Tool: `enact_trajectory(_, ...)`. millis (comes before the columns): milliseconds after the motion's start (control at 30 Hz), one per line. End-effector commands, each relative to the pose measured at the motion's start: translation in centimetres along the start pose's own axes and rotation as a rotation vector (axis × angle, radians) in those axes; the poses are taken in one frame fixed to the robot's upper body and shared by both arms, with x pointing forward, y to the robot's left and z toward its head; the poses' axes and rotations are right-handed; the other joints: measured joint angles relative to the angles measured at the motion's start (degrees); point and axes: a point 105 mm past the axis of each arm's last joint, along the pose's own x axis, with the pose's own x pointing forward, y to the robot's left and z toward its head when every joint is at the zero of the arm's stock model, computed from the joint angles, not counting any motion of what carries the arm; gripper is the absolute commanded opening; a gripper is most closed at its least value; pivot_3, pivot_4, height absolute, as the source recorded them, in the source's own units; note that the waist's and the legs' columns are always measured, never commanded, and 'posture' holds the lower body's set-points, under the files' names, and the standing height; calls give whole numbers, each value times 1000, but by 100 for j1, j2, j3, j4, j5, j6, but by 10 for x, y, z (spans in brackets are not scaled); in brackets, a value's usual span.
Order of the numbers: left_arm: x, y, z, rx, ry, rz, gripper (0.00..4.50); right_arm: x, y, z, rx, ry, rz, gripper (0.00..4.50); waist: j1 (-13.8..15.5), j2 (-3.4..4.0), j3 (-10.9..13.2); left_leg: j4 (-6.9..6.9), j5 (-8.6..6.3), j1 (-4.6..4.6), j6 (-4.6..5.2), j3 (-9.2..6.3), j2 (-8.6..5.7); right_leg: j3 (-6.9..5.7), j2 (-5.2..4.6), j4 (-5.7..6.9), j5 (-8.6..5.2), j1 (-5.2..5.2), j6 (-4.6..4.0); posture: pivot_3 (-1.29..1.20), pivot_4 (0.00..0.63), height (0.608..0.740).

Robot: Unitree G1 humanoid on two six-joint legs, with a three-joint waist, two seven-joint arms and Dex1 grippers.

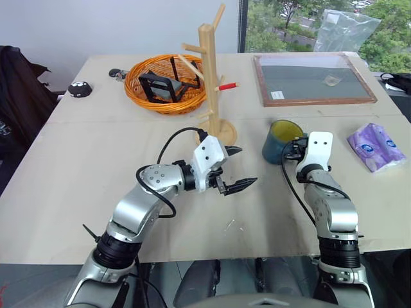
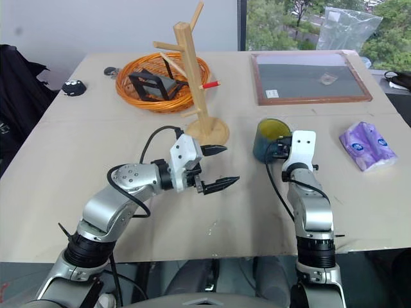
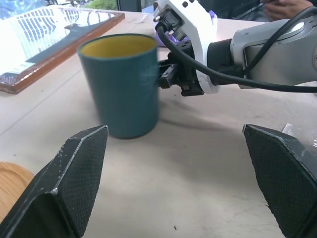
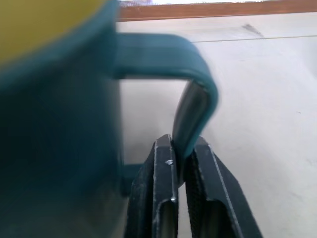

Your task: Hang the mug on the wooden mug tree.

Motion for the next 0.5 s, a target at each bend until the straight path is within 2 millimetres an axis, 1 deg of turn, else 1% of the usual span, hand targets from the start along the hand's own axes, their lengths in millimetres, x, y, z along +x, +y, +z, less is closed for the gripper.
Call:
enact_trajectory(33,-5,2,4,38,-25,18,4500,-1,0,20,-2,-83,27,107,1,0,0,0,0,0,0,1,0,1,0,0,0,-1,0,0,150,740)
enact_trajectory(133,-6,2,5,36,-32,27,4500,-3,1,30,-58,-121,94,107,7,1,1,-1,0,-5,0,1,0,2,0,0,0,-5,0,0,150,740)
enact_trajectory(200,-7,2,7,21,-49,36,4500,-8,5,45,-143,-158,208,107,15,2,2,0,0,-6,1,2,-1,2,-1,-1,0,-4,0,0,150,740)
enact_trajectory(267,-10,3,13,-8,-103,42,4500,-17,15,62,-220,-204,352,107,9,5,4,1,-1,-7,1,4,-1,3,-1,-2,0,-5,0,0,150,740)
enact_trajectory(367,-21,13,29,-14,-270,123,4500,-37,36,95,-394,-295,616,107,-31,10,9,1,-2,-9,3,11,2,6,-1,-3,1,-8,1,0,150,740)
enact_trajectory(500,-35,24,37,-35,-404,253,4500,-51,49,125,-590,-335,867,107,-32,8,8,0,-8,-6,14,6,9,-1,3,-3,0,-6,0,0,150,740)
